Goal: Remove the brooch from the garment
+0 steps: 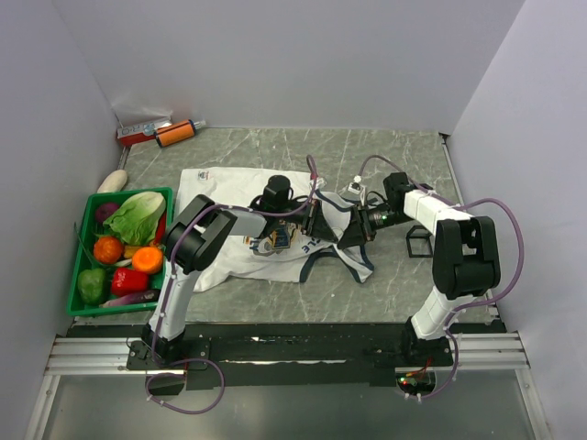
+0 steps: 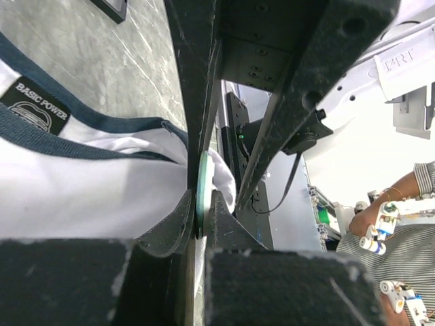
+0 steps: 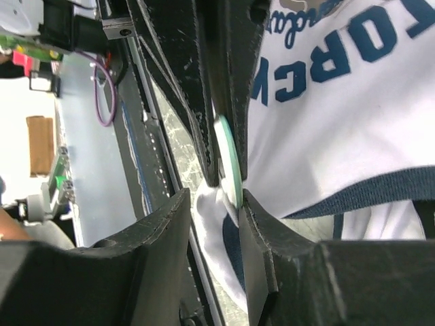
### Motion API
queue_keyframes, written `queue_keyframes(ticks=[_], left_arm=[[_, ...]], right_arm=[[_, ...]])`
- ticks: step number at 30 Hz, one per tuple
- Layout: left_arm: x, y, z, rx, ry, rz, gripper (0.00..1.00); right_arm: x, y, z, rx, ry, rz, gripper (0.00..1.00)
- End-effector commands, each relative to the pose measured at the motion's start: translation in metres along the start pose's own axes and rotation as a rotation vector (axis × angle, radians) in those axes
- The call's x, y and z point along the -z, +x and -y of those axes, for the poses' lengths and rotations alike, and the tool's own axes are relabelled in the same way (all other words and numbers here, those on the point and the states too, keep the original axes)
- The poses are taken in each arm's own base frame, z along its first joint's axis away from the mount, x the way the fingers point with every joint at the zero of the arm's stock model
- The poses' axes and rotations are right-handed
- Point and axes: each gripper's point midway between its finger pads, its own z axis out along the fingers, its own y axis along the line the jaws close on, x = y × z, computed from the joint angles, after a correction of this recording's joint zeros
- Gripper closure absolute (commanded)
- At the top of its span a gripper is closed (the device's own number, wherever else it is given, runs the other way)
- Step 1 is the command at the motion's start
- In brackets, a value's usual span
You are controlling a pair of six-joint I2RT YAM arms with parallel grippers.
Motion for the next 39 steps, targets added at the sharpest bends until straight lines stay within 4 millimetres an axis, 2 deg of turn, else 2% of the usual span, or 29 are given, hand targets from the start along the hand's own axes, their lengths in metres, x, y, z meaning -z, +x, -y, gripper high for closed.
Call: queue_keyframes(ticks=[1,6,11,18,23,39], left_arm=[[0.004,-0.029,0.011,-0.097,-0.009,0.06,0.99],[0.004,-0.028,0.01,-0.091,-0.013,0.058,0.99],[0.003,-0.027,0.011,-0.091,-0.003,0.049,0.99],[0.001,-0.024,0.014,-0.097,0.015,0.028,0.99],[0.0,-0.024,0.013,-0.095,0.01,0.023,0.99],[-0.002,-0.023,0.01,-0.084,0.023,0.004,0.99]], right_arm=[[0.012,-0.01,-0.013,-0.027,-0.016,0.057,0.59],[0.017,-0.015,-0.009,-0.029,-0.005,0.079,0.59],[0.016,-0.018,-0.005,-0.049,-0.004,0.091,0.64],[0.016,-0.025,0.009,-0.054,0.055,0.097,0.65],[0.016,-0.033,0.017,-0.05,0.052,0.098,0.76],[0.015,-0.041,0.023,-0.072,0.043,0.118,0.72]])
